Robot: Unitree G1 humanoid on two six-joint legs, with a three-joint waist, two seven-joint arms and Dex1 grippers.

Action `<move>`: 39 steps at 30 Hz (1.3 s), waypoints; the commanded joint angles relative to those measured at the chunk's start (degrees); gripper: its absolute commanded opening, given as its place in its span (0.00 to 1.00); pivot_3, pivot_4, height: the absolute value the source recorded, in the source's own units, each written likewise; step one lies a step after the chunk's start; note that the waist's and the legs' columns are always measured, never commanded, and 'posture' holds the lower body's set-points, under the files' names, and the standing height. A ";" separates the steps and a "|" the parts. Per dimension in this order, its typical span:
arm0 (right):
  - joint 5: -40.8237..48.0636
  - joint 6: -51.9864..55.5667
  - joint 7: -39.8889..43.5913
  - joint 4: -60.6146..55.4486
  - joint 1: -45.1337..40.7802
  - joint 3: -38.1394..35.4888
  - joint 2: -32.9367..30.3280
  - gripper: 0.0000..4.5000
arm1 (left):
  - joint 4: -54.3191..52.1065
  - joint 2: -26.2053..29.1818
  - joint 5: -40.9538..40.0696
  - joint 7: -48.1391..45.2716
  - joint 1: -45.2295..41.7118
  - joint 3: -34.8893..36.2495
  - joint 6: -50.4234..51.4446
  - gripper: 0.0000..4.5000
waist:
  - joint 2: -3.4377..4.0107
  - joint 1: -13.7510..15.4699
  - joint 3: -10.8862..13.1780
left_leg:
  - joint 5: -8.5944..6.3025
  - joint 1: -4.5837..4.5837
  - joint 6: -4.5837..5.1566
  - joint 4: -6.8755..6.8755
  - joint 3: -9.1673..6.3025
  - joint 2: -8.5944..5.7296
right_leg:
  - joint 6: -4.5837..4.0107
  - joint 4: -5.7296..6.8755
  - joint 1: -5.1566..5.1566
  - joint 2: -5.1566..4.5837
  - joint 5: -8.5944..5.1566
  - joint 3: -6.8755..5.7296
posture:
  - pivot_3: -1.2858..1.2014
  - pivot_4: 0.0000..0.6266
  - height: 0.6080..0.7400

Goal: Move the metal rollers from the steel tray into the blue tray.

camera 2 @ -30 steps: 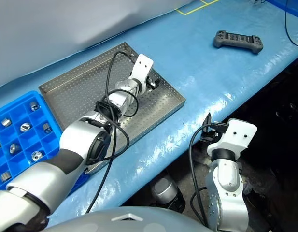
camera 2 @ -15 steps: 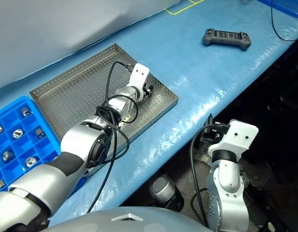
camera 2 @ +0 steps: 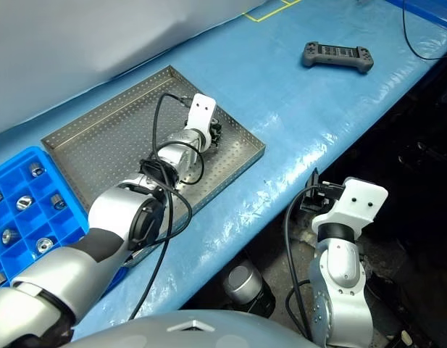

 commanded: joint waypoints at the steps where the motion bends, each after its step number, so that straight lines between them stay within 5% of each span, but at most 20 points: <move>1: 0.32 -0.48 0.37 -1.46 -0.87 -0.29 0.22 1.00 | -4.86 0.14 -2.62 -4.41 -0.98 1.69 -2.60 0.37 | -0.01 0.06 0.00 | 0.00 0.00 0.00 0.00 0.01 0.00 | 0.00 0.00 0.00 0.00 0.00 0.00 | 0.25 0.24 1.00; 7: 0.44 -0.08 1.04 -0.14 -2.27 0.70 -0.10 1.00 | -16.98 2.04 -6.52 -8.45 2.61 3.57 -1.24 0.37 | -0.01 0.30 0.01 | 0.00 0.03 0.01 0.00 0.05 0.01 | 0.02 0.02 0.00 0.01 0.02 0.06 | 0.27 0.24 1.00; 16: 0.69 2.22 7.22 4.50 -10.06 5.77 -4.65 1.00 | -61.29 7.60 -12.19 -11.06 22.58 3.12 9.76 0.37 | -0.02 4.03 0.01 | 0.00 0.16 0.01 0.06 0.17 0.07 | 0.03 0.24 -0.02 0.06 0.07 0.23 | 0.34 0.24 1.00; 26: 2.98 1.54 21.24 17.30 -27.58 17.19 -10.53 1.00 | -94.58 14.09 -11.47 -6.67 45.36 6.11 15.72 0.37 | -0.03 17.78 -0.01 | 0.01 0.08 0.02 0.05 -0.01 0.06 | -0.33 0.17 -0.11 0.10 0.35 0.19 | 0.44 0.24 1.00; 35: 6.21 0.27 31.42 25.57 -36.39 21.25 -11.09 1.00 | -111.68 14.06 -12.44 -2.33 64.81 9.91 21.23 0.37 | 0.01 32.10 -0.04 | -0.01 -0.03 0.01 0.11 -0.41 0.06 | -0.50 0.02 -0.34 0.06 0.42 -0.18 | 0.52 0.24 1.00; 39: 7.25 -0.18 36.69 28.39 -38.62 23.72 -12.12 1.00 | -117.07 15.74 -11.97 -3.38 74.43 10.61 23.64 0.37 | 0.03 36.13 -0.07 | 0.01 0.00 -0.01 0.13 -0.54 0.07 | -0.64 0.02 -0.28 0.07 0.44 -0.33 | 0.55 0.24 1.00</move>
